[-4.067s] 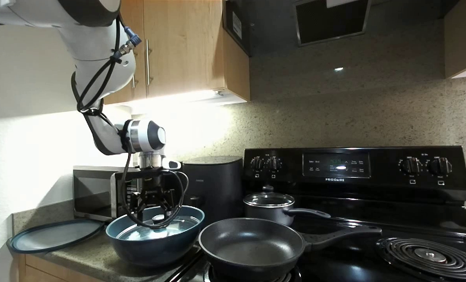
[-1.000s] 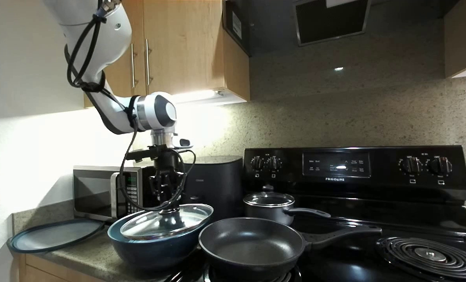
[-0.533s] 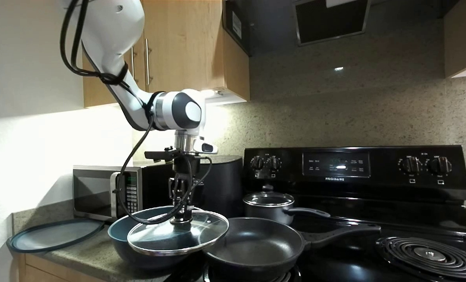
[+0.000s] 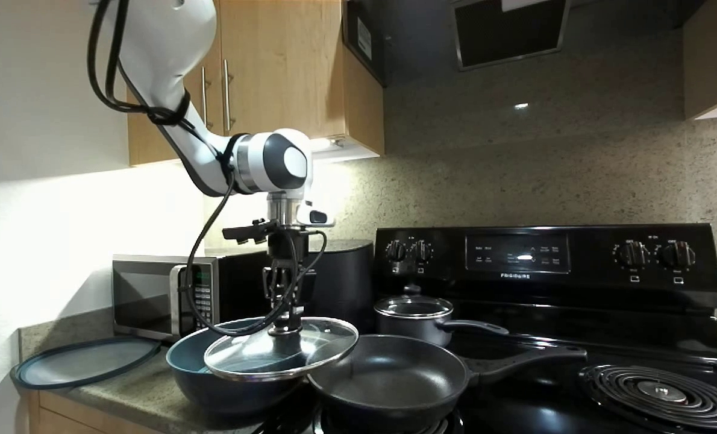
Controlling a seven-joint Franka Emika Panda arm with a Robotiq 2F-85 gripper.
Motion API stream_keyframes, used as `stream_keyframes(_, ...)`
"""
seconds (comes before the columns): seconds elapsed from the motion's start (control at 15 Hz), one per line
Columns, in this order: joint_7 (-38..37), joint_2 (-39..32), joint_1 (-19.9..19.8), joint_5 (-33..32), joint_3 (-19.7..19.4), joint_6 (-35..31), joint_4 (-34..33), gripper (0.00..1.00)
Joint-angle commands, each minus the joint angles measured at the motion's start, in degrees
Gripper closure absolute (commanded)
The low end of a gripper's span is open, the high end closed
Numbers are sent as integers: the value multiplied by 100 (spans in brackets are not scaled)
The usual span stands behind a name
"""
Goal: Put the glass lid on the pan.
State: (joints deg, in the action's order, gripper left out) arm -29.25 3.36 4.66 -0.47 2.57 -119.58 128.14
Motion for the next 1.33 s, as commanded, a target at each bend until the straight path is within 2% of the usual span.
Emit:
stream_keyframes(0.0,-544,724,-155,-224,46,-73,281,75)
stream_keyframes(0.2,-825,937,-269,-244,72,-183,331,75)
stream_keyframes(0.27,-565,575,-252,-132,80,-28,110,50)
stream_keyframes(0.53,-608,737,-303,-129,86,-41,191,50)
stream_keyframes(0.6,-622,668,-317,-103,70,-21,144,75)
stream_keyframes(1.27,-737,540,-1120,910,-802,-47,167,75)
